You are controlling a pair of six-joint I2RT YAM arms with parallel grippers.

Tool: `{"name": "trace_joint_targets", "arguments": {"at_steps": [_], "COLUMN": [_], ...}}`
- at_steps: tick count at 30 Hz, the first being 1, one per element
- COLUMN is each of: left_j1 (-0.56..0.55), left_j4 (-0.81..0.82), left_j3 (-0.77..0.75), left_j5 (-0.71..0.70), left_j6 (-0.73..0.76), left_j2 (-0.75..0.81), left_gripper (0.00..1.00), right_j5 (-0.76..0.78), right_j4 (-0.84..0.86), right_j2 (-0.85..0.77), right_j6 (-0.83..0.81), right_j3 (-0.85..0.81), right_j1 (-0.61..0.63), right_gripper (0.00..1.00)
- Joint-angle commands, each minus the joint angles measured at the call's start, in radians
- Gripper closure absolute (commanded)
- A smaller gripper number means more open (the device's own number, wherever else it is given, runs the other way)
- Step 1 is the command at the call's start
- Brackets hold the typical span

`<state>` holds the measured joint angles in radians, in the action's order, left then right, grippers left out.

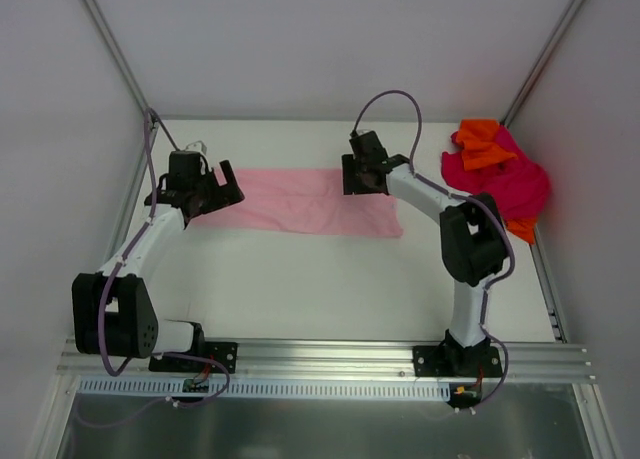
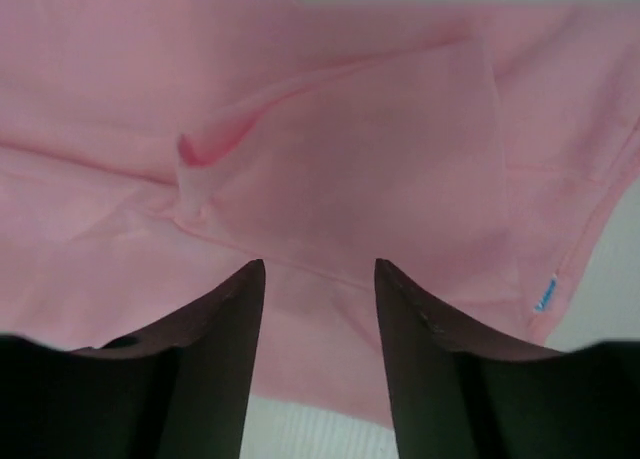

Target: Fold and stack the t-shirts

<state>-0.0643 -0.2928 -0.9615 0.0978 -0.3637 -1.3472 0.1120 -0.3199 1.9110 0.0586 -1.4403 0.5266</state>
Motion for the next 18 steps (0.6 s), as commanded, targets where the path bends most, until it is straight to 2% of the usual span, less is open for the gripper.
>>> {"name": "trace_joint_targets", "arguments": {"at_steps": [1, 4, 9, 15, 18], "left_j1": [0.0, 0.001, 0.001, 0.001, 0.001], "left_j4": [0.012, 0.014, 0.02, -0.025, -0.032], "left_j3": [0.02, 0.015, -0.028, -0.126, -0.146], "left_j5": [-0.087, -0.098, -0.162, -0.182, -0.187], "left_j6": [-0.043, -0.047, -0.063, -0.041, -0.031], "left_j2": [0.051, 0.016, -0.05, -0.113, -0.121], "left_gripper": [0.01, 0.01, 0.01, 0.01, 0.01], "right_j5": [0.083, 0.084, 0.069, 0.041, 0.032], "right_j4": [0.012, 0.002, -0.042, -0.036, -0.079], "right_j2": [0.081, 0.15, 0.253, 0.313, 0.323], "right_j6": [-0.006, -0.031, -0.02, -0.002, -0.003], "right_j3": [-0.184, -0.282, -0.415, -0.436, -0.5], "right_j1": [0.018, 0.019, 0.021, 0.021, 0.021], "right_gripper": [0.52, 0.65, 0.73, 0.71, 0.7]}}
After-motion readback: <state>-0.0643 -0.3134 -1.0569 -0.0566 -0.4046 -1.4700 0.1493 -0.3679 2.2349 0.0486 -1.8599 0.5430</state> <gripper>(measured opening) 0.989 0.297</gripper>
